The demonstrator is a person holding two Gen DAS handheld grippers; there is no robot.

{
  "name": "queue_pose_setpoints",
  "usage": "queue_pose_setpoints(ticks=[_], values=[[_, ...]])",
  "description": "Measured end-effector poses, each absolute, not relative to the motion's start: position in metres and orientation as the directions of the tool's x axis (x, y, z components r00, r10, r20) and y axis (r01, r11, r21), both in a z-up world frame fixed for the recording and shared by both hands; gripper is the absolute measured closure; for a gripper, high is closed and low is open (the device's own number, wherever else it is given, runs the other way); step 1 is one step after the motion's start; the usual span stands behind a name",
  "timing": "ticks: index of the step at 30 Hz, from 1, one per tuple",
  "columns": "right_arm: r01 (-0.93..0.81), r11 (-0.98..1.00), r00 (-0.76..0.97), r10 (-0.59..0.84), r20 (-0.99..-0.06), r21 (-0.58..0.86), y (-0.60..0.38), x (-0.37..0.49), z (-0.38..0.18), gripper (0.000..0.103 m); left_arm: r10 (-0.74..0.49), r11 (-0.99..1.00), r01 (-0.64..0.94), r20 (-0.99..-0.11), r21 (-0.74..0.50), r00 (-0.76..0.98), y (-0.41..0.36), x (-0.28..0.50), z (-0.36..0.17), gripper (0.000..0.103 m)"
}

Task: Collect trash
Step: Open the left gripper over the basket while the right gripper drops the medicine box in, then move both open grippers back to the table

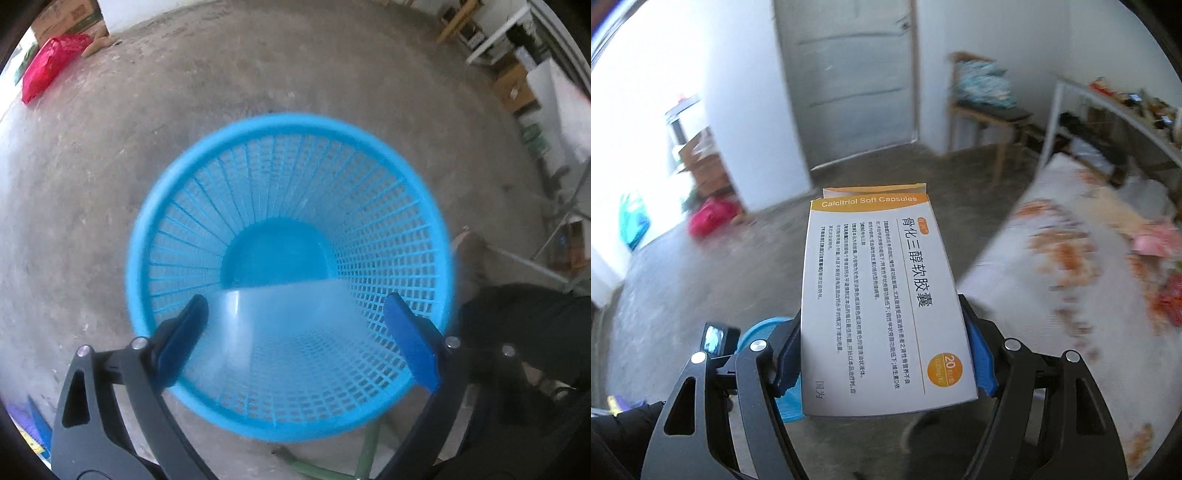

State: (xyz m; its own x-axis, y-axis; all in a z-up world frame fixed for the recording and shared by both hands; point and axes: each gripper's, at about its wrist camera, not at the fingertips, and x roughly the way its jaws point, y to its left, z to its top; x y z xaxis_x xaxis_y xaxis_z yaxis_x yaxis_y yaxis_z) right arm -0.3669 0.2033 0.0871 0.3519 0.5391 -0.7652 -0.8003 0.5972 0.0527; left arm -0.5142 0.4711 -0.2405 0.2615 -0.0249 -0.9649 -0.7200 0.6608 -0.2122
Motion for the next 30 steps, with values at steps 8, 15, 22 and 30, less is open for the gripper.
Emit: queue_pose_setpoints(ticks=[8, 15, 22, 30], values=[[-0.894, 0.44, 0.133, 0.445, -0.885, 0.087, 0.303, -0.434, -0.003, 0.032, 0.078, 0.536, -0.78, -0.901, -0.324, 0.427, 0.506, -0.578, -0.188, 0.011], [-0.921, 0.362, -0.066, 0.214, -0.975, 0.142, 0.37, -0.475, -0.124, 0.032, 0.146, 0.484, -0.811, -0.883, -0.329, 0.446, 0.525, -0.609, -0.166, 0.011], [-0.924, 0.343, -0.153, 0.065, -0.986, 0.166, 0.399, -0.488, -0.197, 0.027, 0.136, 0.456, -0.823, -0.887, -0.339, 0.441, 0.536, -0.616, -0.168, 0.011], [-0.895, 0.378, -0.221, 0.081, -0.972, 0.235, 0.39, -0.475, -0.197, 0.006, 0.161, 0.477, -0.815, -0.878, -0.33, 0.45, 0.536, -0.6, -0.157, 0.011]])
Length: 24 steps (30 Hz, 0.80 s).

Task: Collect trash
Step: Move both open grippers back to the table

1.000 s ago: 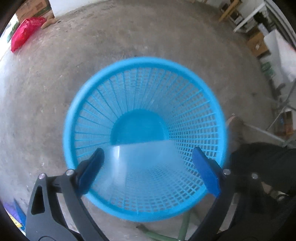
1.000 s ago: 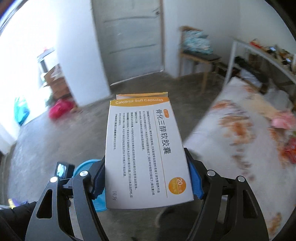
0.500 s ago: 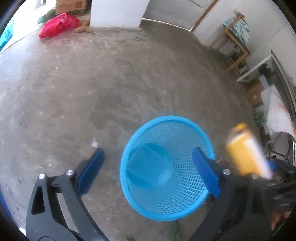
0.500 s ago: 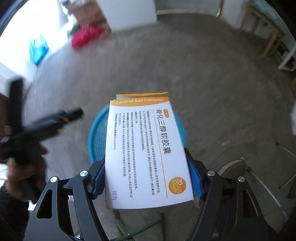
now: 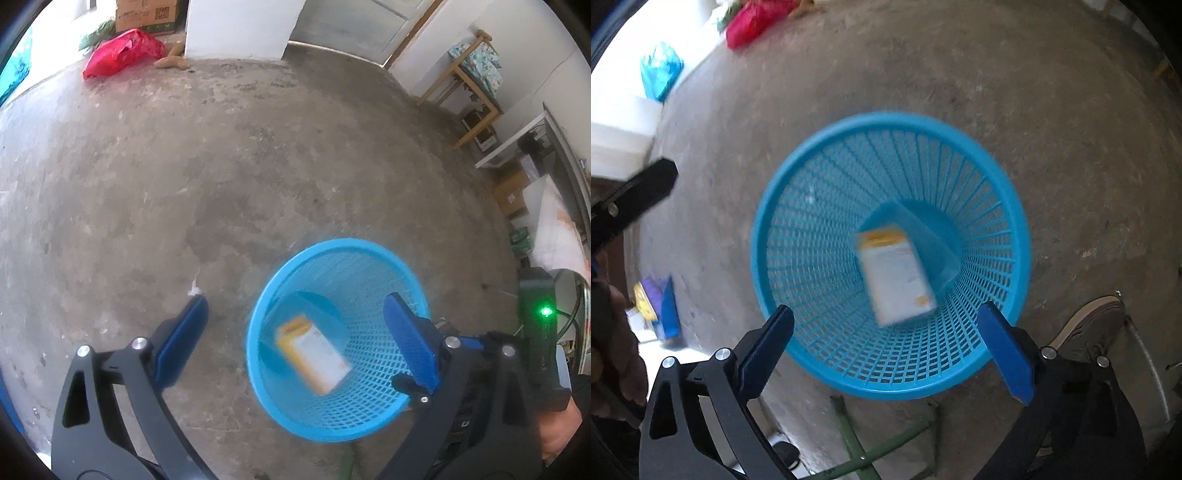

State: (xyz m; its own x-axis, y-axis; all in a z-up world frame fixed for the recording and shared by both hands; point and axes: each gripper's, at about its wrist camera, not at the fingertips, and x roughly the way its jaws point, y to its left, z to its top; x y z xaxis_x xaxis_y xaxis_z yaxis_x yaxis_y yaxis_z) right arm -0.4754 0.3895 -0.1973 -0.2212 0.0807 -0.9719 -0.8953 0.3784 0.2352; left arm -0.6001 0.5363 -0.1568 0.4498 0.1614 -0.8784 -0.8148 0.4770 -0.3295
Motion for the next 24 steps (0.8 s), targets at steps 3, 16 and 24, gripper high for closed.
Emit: queue_pose_setpoints(ticks=[3, 16, 24], values=[[-0.865, 0.422, -0.218, 0.171, -0.961, 0.272, 0.389, -0.456, -0.168, 0.006, 0.168, 0.508, -0.794, -0.866, -0.333, 0.47, 0.532, -0.587, -0.137, 0.011], [-0.795, 0.595, 0.262, 0.51, -0.819, 0.117, 0.216, -0.297, 0.078, 0.006, 0.139, 0.845, -0.435, -0.659, -0.31, 0.739, 0.438, -0.401, 0.043, 0.009], [-0.547, 0.837, 0.518, 0.364, -0.775, 0.028, 0.025, -0.202, 0.107, 0.006, -0.113, 0.962, -0.062, -0.599, -0.264, 0.793, 0.298, -0.208, 0.097, 0.008]])
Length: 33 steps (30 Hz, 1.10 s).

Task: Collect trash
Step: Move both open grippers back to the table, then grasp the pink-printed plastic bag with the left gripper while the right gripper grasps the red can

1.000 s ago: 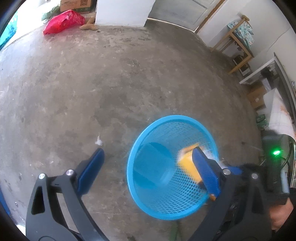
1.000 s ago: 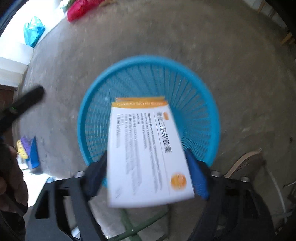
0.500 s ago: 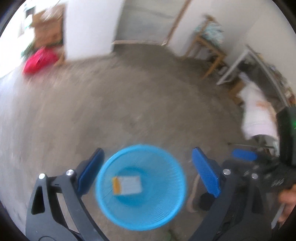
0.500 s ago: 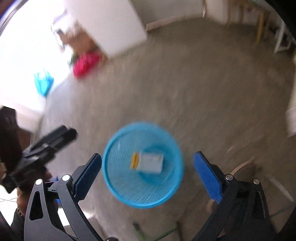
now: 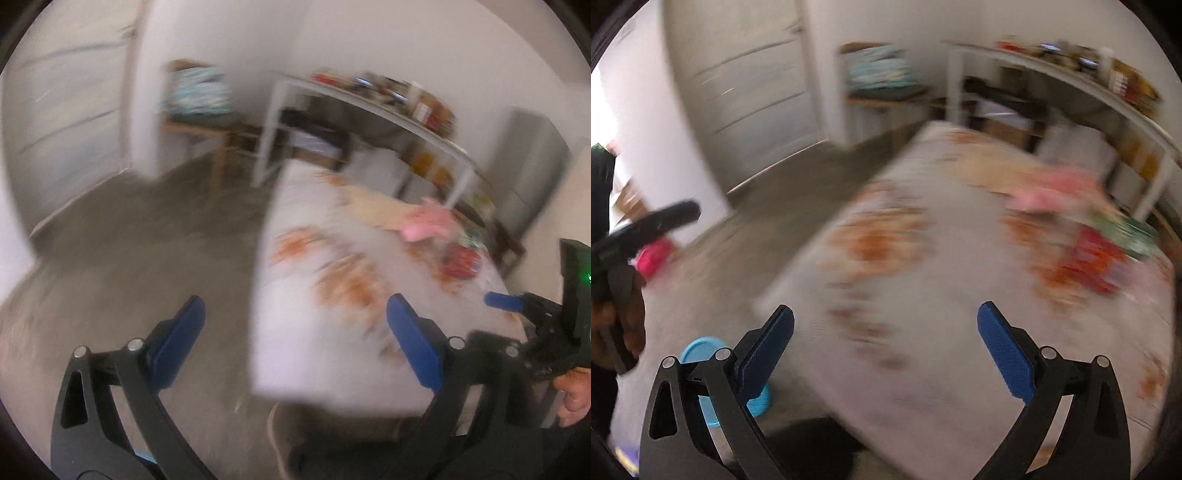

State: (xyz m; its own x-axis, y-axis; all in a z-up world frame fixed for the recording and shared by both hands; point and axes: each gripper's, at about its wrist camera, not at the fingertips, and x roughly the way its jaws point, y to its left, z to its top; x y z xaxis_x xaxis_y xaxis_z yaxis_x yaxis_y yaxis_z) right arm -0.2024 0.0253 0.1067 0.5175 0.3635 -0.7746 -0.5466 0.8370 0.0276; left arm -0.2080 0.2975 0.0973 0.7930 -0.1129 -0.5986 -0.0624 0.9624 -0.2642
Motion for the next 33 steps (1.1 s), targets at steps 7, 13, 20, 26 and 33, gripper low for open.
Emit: queue_pose_setpoints(ticks=[7, 13, 20, 26, 33], values=[[-0.321, 0.947, 0.636, 0.227, -0.738, 0.014, -0.101, -0.148, 0.109, 0.006, -0.316, 0.944, 0.186, -0.592, -0.272, 0.741, 0.167, -0.041, 0.112, 0.008], [-0.186, 0.978, 0.672, 0.195, -0.715, 0.092, -0.16, -0.125, 0.094, 0.006, -0.396, 0.91, 0.378, -0.634, -0.172, 0.664, 0.075, 0.065, 0.099, 0.008], [-0.131, 0.986, 0.648, 0.167, -0.743, 0.108, -0.185, -0.114, 0.077, 0.006, -0.39, 0.894, 0.421, -0.734, -0.157, 0.556, 0.045, 0.134, 0.056, 0.008], [-0.114, 0.987, 0.636, 0.162, -0.755, 0.116, -0.191, -0.116, 0.076, 0.006, -0.421, 0.877, 0.442, -0.743, -0.186, 0.521, 0.05, 0.133, 0.038, 0.061], [-0.091, 0.987, 0.636, 0.158, -0.755, 0.129, -0.2, -0.116, 0.076, 0.006, -0.44, 0.853, 0.488, -0.757, -0.185, 0.483, 0.049, 0.117, 0.038, 0.087]])
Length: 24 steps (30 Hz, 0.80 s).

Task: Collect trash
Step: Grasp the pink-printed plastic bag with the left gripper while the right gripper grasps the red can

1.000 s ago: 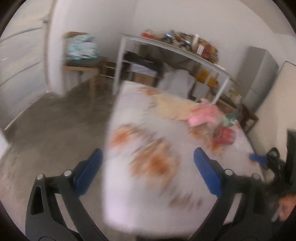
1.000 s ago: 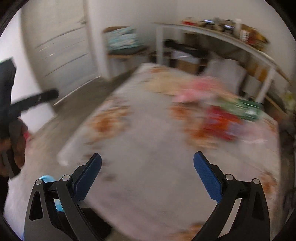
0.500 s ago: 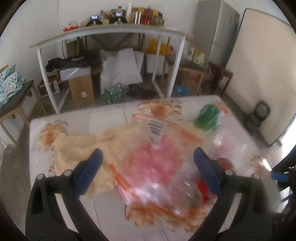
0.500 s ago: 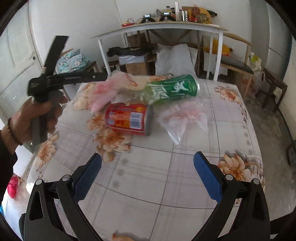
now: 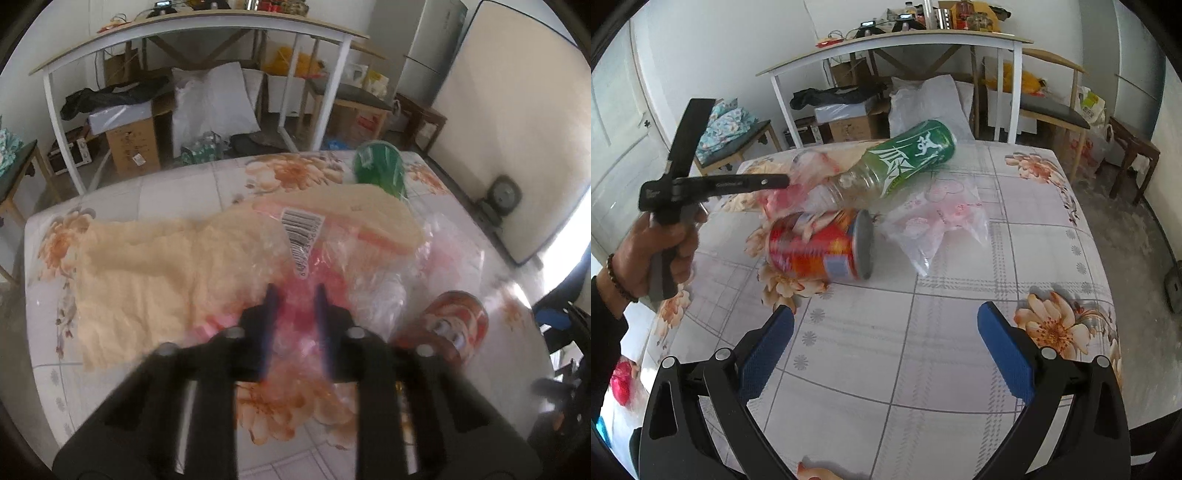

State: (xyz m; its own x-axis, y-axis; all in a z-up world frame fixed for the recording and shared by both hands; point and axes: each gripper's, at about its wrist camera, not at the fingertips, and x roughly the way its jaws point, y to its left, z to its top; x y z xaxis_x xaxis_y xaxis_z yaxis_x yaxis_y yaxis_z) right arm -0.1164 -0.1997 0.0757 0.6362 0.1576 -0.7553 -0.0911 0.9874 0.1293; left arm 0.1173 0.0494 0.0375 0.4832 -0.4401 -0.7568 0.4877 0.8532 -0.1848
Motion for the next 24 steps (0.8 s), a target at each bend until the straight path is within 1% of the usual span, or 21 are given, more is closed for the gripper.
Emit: queue_pose_setpoints(ticks=[2, 3, 9, 13, 16, 18, 21, 24], values=[[-0.084, 0.988, 0.636, 0.154, -0.757, 0.13, -0.202, -0.116, 0.075, 0.006, -0.438, 0.852, 0.493, -0.756, -0.176, 0.487, 0.05, 0.113, 0.038, 0.091], [-0.08, 0.988, 0.637, 0.153, -0.756, 0.132, -0.204, -0.116, 0.075, 0.006, -0.443, 0.849, 0.496, -0.755, -0.181, 0.483, 0.048, 0.111, 0.038, 0.097], [-0.071, 0.988, 0.636, 0.15, -0.757, 0.136, -0.212, -0.115, 0.076, 0.006, -0.469, 0.849, 0.484, -0.72, -0.21, 0.511, 0.062, 0.091, 0.049, 0.099], [-0.127, 0.98, 0.631, 0.198, -0.75, 0.152, -0.21, -0.118, 0.078, 0.006, -0.496, 0.849, 0.469, -0.671, -0.242, 0.551, 0.081, 0.07, 0.067, 0.099], [-0.271, 0.957, 0.63, 0.256, -0.733, 0.101, -0.196, -0.126, 0.085, 0.006, -0.513, 0.847, 0.463, -0.635, -0.262, 0.578, 0.095, 0.041, 0.081, 0.099], [-0.422, 0.907, 0.618, 0.301, -0.726, 0.017, -0.179, -0.136, 0.091, 0.006, -0.524, 0.842, 0.463, -0.619, -0.275, 0.585, 0.101, 0.028, 0.086, 0.099], [-0.575, 0.813, 0.584, 0.325, -0.744, -0.096, -0.152, -0.139, 0.093, 0.006, -0.536, 0.838, 0.456, -0.605, -0.299, 0.589, 0.112, 0.008, 0.087, 0.099], [-0.679, 0.725, 0.503, 0.345, -0.793, -0.115, -0.13, -0.123, 0.087, 0.006, -0.555, 0.829, 0.453, -0.589, -0.329, 0.588, 0.117, -0.006, 0.084, 0.099]])
